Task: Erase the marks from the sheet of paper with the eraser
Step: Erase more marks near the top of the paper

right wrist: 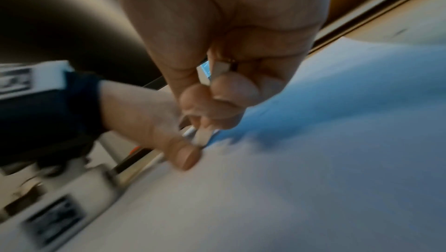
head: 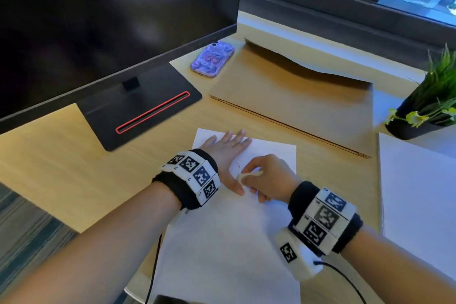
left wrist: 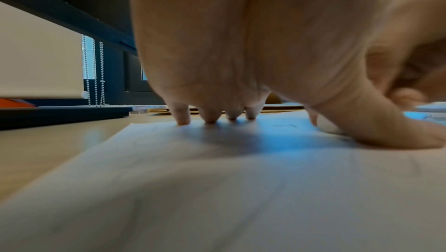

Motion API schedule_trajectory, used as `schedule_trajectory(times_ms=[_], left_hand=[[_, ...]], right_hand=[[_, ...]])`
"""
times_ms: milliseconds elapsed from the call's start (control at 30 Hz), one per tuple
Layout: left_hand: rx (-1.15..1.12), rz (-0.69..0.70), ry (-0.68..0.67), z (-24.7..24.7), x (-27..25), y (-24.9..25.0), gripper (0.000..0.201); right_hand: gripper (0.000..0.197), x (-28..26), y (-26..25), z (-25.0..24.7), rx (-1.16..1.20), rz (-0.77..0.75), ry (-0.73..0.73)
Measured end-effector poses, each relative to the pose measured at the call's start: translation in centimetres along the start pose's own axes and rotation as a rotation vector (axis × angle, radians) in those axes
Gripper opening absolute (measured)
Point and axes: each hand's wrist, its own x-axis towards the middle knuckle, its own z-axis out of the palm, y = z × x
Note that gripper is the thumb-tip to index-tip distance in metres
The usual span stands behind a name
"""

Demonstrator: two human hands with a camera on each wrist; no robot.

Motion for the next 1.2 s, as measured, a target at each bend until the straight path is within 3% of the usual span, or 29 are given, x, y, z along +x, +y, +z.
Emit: schedule_trajectory(times_ms=[67,267,433,500,633,833,1000,1067,1200], left_hand=[[-0.002,0.003,0.008,0.2,0.2,-0.1,0.124],[-0.036,0.006,0.009,0.2,0.1,-0.3,0.123],[-0.009,0.003,-0.01,0.4,0.4,-0.3,0.125],[-0.006,0.002,-0.017,0.3,0.4,-0.3,0.124],[-0.015,-0.009,-0.014,0.2,0.3,-0.2,0.123],[0.016,-0.022,-0.034,0.2,0.6,-0.1,0.126],[-0.02,-0.016,-0.004,0.1,0.1,0.1,0.123],[-0.012,-0.016,0.004,0.0,0.1,0.2,0.123],[0.013,-0.031,-0.02,-0.1,0.0,0.3,0.122]], right_hand=[[0.005,0.4,-0.2,-0.3,-0.017,-0.009,0.01],[0.014,2.6,-0.7,-1.4,0.063,0.001,0.249],[0.002,0.5,-0.5,-0.3,-0.146,-0.022,-0.001],[0.007,1.2,-0.7,-1.2,-0.153,-0.027,0.032],[0.018,2.3,-1.0,-2.0,-0.055,-0.021,0.24],[0.008,0.0,-0.5,0.1,-0.202,-0.077,0.038],[0.02,2.5,-1.0,-1.5,-0.106,-0.059,0.208],[0.019,2.4,-0.8,-0.7,-0.125,-0.062,0.213],[0.008,1.0,-0.1,-0.7,-0.112,-0.012,0.026]])
